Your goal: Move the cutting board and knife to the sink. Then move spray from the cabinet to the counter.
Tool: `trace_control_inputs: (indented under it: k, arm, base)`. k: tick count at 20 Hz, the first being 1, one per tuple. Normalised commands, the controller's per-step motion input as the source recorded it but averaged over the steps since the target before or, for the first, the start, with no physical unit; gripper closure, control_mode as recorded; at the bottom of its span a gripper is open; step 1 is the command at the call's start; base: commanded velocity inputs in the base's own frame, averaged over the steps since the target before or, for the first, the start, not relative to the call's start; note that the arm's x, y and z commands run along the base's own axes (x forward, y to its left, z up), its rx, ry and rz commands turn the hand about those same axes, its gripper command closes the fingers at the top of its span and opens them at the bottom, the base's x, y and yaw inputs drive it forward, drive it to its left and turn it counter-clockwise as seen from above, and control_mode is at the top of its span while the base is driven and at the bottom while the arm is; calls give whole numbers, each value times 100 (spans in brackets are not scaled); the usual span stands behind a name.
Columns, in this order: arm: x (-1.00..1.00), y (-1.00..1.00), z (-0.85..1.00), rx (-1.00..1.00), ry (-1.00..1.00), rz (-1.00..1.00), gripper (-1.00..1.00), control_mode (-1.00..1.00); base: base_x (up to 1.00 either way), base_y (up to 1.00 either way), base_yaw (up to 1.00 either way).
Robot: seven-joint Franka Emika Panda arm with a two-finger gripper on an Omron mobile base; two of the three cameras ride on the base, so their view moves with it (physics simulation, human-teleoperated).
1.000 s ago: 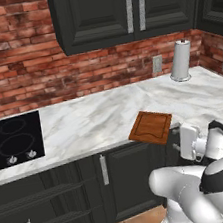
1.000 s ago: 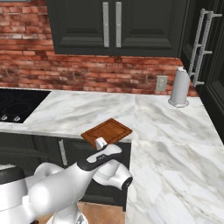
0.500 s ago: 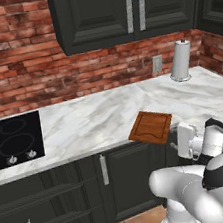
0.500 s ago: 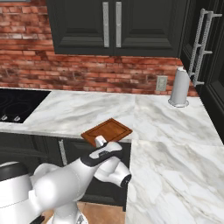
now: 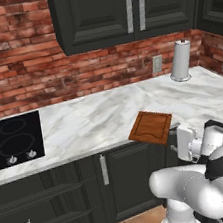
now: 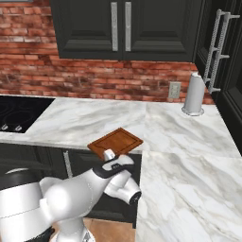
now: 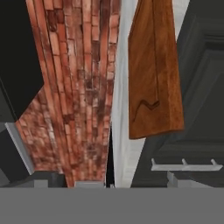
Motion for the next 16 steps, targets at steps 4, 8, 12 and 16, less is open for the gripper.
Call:
trace_control_inputs:
  k: [4, 8, 12, 16]
  arm:
    - [0, 0, -27, 0, 0, -2, -100, -100]
    - [11, 7, -17, 0, 0, -4, -100, -100]
    - [17, 5, -14, 0, 0, -4, -100, -100]
    - [24, 5, 0, 0, 0, -4, -100, -100]
  base:
    - [0, 0, 0]
    - [0, 0, 0]
    - [0, 0, 0]
    - [0, 0, 0]
